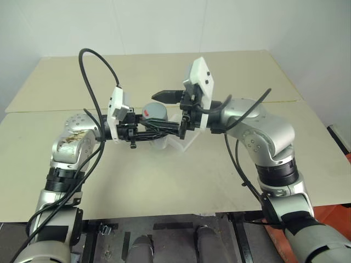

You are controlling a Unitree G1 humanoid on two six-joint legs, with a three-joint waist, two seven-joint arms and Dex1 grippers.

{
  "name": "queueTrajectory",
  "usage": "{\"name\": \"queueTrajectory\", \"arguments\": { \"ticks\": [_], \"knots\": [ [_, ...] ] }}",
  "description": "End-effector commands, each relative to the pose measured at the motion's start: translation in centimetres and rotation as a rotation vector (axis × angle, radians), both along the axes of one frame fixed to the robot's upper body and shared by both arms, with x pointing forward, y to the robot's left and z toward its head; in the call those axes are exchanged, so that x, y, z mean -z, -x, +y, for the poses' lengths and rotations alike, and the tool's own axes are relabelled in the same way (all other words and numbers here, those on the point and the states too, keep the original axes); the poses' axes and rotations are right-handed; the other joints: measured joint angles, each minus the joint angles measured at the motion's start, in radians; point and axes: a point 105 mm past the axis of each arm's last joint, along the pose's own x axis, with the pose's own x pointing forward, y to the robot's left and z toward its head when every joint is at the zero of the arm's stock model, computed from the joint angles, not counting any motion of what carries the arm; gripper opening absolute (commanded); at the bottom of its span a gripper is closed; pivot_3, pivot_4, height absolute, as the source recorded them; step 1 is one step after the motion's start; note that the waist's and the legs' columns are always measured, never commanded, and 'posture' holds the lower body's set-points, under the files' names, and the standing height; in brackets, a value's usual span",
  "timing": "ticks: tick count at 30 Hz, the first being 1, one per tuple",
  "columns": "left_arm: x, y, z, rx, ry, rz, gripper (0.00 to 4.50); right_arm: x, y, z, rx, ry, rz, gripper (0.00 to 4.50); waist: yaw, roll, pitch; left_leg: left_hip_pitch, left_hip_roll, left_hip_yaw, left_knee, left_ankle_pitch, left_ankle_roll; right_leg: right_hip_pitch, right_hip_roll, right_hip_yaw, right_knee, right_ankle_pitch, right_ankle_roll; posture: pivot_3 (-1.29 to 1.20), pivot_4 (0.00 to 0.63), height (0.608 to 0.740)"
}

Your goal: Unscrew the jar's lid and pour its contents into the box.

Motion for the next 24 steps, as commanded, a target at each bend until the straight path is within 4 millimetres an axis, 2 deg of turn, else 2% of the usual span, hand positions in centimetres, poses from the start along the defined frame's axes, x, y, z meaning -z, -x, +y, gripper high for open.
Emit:
{"name": "queueTrajectory", "arguments": {
  "ticks": [1,3,5,11,17,20,24],
  "knots": [
    [-1.2,0.5,-0.2,0.018,-0.002,-0.05,1.92,-0.9,0.6,0.4,-0.015,-0.007,-0.037,3.91,0.0,0.0,0.0,0.0,0.0,0.0,0.0,0.0,0.0,0.0,0.0,0.0,0.0,0.0,0.0,0.0,0.15,0.74],
    [-1.1,0.5,-0.2,0.019,-0.003,-0.048,1.92,-1.0,0.6,0.4,-0.018,-0.008,-0.037,3.17,0.0,0.0,0.0,0.0,0.0,0.0,0.0,0.0,0.0,0.0,0.0,0.0,0.0,0.0,0.0,0.0,0.15,0.74],
    [-1.0,0.6,-0.2,0.019,-0.004,-0.046,1.92,-0.9,0.7,0.4,-0.021,-0.003,-0.036,2.73,0.0,0.0,0.0,0.0,0.0,0.0,0.0,0.0,0.0,0.0,0.0,0.0,0.0,0.0,0.0,0.0,0.15,0.74],
    [-0.7,0.8,-0.3,0.025,-0.008,-0.036,1.92,-1.0,0.7,0.1,-0.019,-0.003,-0.022,2.73,-0.001,0.0,0.0,0.0,0.0,0.0,0.0,0.0,0.0,0.0,0.0,0.0,0.0,0.0,0.0,0.0,0.15,0.74],
    [0.4,0.9,0.2,0.023,-0.036,-0.015,1.92,-3.2,1.5,-1.0,-0.068,-0.076,0.062,2.73,0.0,0.0,0.0,0.0,0.0,0.0,0.0,0.0,0.0,0.0,0.0,0.0,0.0,0.0,0.0,0.0,0.15,0.74],
    [0.9,1.1,0.4,0.02,-0.039,-0.004,1.92,-4.4,1.4,-1.9,-0.051,-0.118,0.081,2.73,0.0,0.0,0.0,0.0,0.0,0.0,0.0,0.0,0.0,0.0,0.0,0.0,0.0,0.0,0.0,0.0,0.15,0.74],
    [1.5,1.5,0.5,0.028,-0.05,0.009,1.92,-4.8,0.8,-3.1,0.026,-0.152,0.071,2.73,0.001,0.0,0.0,0.0,0.0,0.0,0.0,0.0,0.0,0.0,0.0,0.0,0.0,0.0,0.0,0.0,0.15,0.74]
  ]
}}
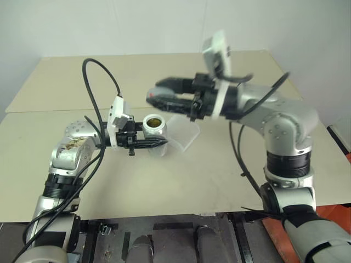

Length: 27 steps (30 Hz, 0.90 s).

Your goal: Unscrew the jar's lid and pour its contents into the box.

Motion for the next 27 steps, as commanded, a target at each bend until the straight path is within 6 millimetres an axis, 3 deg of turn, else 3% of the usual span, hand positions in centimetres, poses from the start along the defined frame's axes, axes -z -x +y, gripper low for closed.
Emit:
{"name": "queueTrajectory", "arguments": {
  "ticks": [1,6,9,12,14,21,27],
  "knots": [
    [-0.7,0.6,-0.2,0.026,-0.018,-0.045,1.92,-1.0,0.0,-1.2,0.068,-0.037,-0.038,2.73,0.0,0.0,0.0,0.0,0.0,0.0,0.0,0.0,0.0,0.0,0.0,0.0,0.0,0.0,0.0,0.0,0.15,0.74],
    [-1.6,0.1,-0.3,0.014,-0.001,-0.066,1.92,-0.6,-2.2,-5.3,0.313,-0.089,-0.089,2.73,0.007,0.0,0.0,-0.001,0.0,0.0,0.0,0.0,0.0,0.0,0.0,0.0,0.0,0.0,0.0,0.0,0.15,0.74],
    [-1.6,0.2,0.1,-0.001,-0.005,-0.063,1.92,2.1,-3.9,-8.9,0.514,-0.013,-0.098,2.73,0.017,0.0,0.0,-0.001,0.0,0.0,0.0,0.0,0.0,0.0,0.0,0.0,-0.001,0.0,0.0,0.0,0.15,0.74],
    [-1.9,-0.3,0.7,-0.04,-0.001,-0.076,1.92,4.8,-4.5,-11.3,0.628,0.06,-0.091,2.73,0.02,0.0,0.0,-0.001,0.0,0.001,0.0,0.0,0.0,-0.001,0.0,0.0,-0.001,0.0,0.0,0.0,0.15,0.74],
    [-2.3,-0.9,1.5,-0.087,0.006,-0.092,1.92,8.0,-5.1,-12.7,0.722,0.135,-0.051,2.73,0.021,0.0,0.0,0.0,0.0,0.001,0.0,0.0,0.0,-0.001,0.0,0.0,-0.001,0.0,0.0,0.0,0.15,0.74],
    [-4.2,-3.1,2.6,-0.234,0.049,-0.174,1.92,15.3,-6.2,-13.3,0.855,0.228,0.081,2.73,0.022,0.0,0.0,0.001,0.0,0.001,0.0,0.0,0.0,0.001,0.0,0.001,-0.007,0.0,-0.001,0.0,0.15,0.74],
    [-4.5,-4.4,2.3,-0.32,0.063,-0.221,1.92,18.2,-6.9,-13.7,0.917,0.264,0.141,2.73,0.026,0.0,0.0,0.0,0.0,0.001,0.0,0.0,0.0,0.0,0.0,0.001,-0.008,0.0,0.0,0.0,0.15,0.74]
  ]
}}
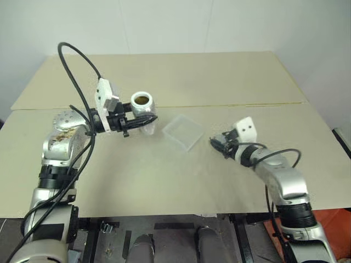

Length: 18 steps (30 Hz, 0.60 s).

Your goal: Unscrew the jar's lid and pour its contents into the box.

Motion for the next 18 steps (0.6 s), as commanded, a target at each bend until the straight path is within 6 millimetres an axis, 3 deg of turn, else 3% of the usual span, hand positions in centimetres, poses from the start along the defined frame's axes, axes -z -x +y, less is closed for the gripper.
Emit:
{"name": "queueTrajectory", "arguments": {
  "ticks": [1,6,9,14,18],
  "knots": [
    [-1.5,-0.5,0.0,-0.049,0.017,-0.082,1.92,-0.9,-0.2,-0.7,0.023,0.033,-0.059,3.08,0.0,0.0,0.0,0.0,0.0,0.0,0.0,0.0,0.0,0.0,0.0,0.0,0.0,0.0,0.0,0.0,0.15,0.74],
    [-2.5,-3.3,-0.7,-0.276,0.009,-0.248,1.92,-3.3,0.8,-1.5,-0.039,0.044,-0.094,4.45,0.007,0.0,0.0,0.0,0.0,0.0,0.0,0.0,0.0,0.001,0.0,0.0,0.0,0.0,0.0,0.0,0.15,0.74],
    [-2.8,-5.3,-1.5,-0.43,-0.1,-0.452,1.92,-5.5,2.0,-1.4,-0.154,0.021,-0.094,4.45,0.015,0.0,0.0,0.0,0.0,0.0,0.001,0.0,0.0,0.001,0.0,0.0,-0.001,0.0,0.001,0.0,0.15,0.74],
    [-2.5,-6.7,-3.5,-0.466,-0.368,-0.783,1.92,-8.3,3.7,-0.7,-0.298,-0.039,-0.049,4.45,0.016,0.0,0.0,0.0,-0.001,0.0,0.0,0.0,0.0,0.001,0.0,0.0,-0.001,0.001,0.001,0.0,0.15,0.74],
    [-3.7,-7.4,-5.2,-0.463,-0.638,-1.202,1.92,-9.9,4.9,0.4,-0.4,-0.041,-0.05,4.45,0.02,-0.001,0.0,-0.001,-0.001,0.0,0.001,0.0,0.0,0.001,0.0,0.0,-0.001,0.001,0.001,0.0,0.15,0.74]
  ]
}}
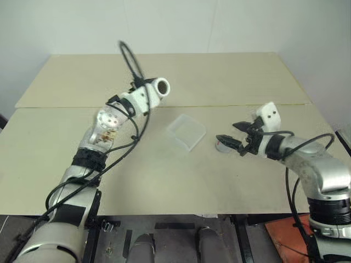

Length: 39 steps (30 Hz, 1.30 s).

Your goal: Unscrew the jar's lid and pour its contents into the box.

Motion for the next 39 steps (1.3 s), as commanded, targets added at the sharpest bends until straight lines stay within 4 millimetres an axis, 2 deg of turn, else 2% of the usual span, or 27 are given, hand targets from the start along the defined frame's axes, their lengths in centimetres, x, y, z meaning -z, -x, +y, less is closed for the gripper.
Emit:
{"name": "queueTrajectory", "arguments": {
  "ticks": [1,5,8,12,14,25,29,32,36,39],
  "knots": [
    [-3.1,0.1,-1.7,0.001,-0.257,-0.385,1.92,-2.6,1.4,0.9,-0.085,-0.01,-0.061,4.45,0.006,0.0,0.0,0.0,0.0,0.0,0.0,0.0,0.0,0.0,0.0,0.0,0.0,0.0,0.0,0.0,0.15,0.74],
    [-4.2,0.5,-4.2,0.062,-0.489,-0.738,1.92,-3.2,1.8,1.1,-0.109,0.009,-0.078,4.45,0.016,0.0,0.0,-0.003,-0.001,0.0,0.001,0.0,0.0,-0.001,-0.001,0.0,-0.001,0.001,0.002,0.0,0.15,0.74],
    [-2.6,1.2,-6.3,0.192,-0.633,-0.857,1.92,-3.8,2.0,1.2,-0.115,0.005,-0.101,4.45,0.027,0.0,0.0,-0.004,-0.002,0.0,0.001,0.0,0.0,-0.001,-0.002,-0.001,-0.001,0.001,0.003,0.0,0.15,0.74],
    [0.3,0.7,-7.1,0.25,-0.795,-0.865,1.92,-4.7,1.9,1.4,-0.109,-0.005,-0.134,4.45,0.032,0.0,0.0,-0.005,-0.002,0.0,0.001,0.0,-0.001,-0.002,-0.001,-0.001,-0.001,0.001,0.003,0.0,0.15,0.74],
    [0.9,0.2,-7.4,0.23,-0.844,-0.874,1.92,-5.2,2.0,1.7,-0.108,-0.021,-0.151,4.45,0.031,0.0,0.0,-0.006,-0.002,0.0,0.001,0.0,-0.001,-0.003,-0.001,0.0,-0.001,0.001,0.003,0.0,0.15,0.74],
    [0.5,-0.2,-8.1,0.202,-0.841,-0.869,1.92,-5.7,2.6,1.7,-0.086,-0.049,-0.169,4.45,0.038,-0.001,0.0,-0.008,-0.002,0.0,0.001,0.001,-0.001,-0.003,-0.002,-0.001,0.0,0.001,0.003,0.0,0.15,0.74],
    [-0.3,-0.5,-7.0,0.14,-0.694,-0.742,1.92,-5.5,2.6,1.8,-0.086,-0.049,-0.167,4.45,0.037,-0.001,0.0,-0.008,-0.002,0.0,0.001,0.001,-0.001,-0.004,-0.002,-0.001,0.0,0.001,0.003,0.0,0.15,0.74],
    [-1.5,-1.1,-4.7,0.054,-0.48,-0.557,1.92,-5.3,2.5,1.7,-0.092,-0.043,-0.164,4.45,0.031,-0.001,0.0,-0.008,-0.002,0.0,0.001,0.002,-0.003,-0.004,-0.002,-0.001,0.0,0.001,0.003,0.0,0.15,0.74],
    [-2.1,-1.9,-1.4,-0.032,-0.005,-0.183,1.92,-5.2,2.6,1.6,-0.101,-0.04,-0.162,4.45,0.024,0.0,0.0,-0.007,-0.001,0.001,0.001,0.004,-0.007,-0.003,-0.002,-0.001,0.001,0.001,0.003,0.0,0.15,0.74],
    [-1.8,-3.2,1.9,-0.124,0.471,0.142,1.92,-5.2,2.5,1.7,-0.109,-0.042,-0.161,4.45,0.021,0.0,0.0,-0.007,-0.002,0.0,0.001,0.004,-0.007,-0.003,-0.002,-0.001,0.002,0.001,0.003,0.0,0.15,0.74]
  ]
}}
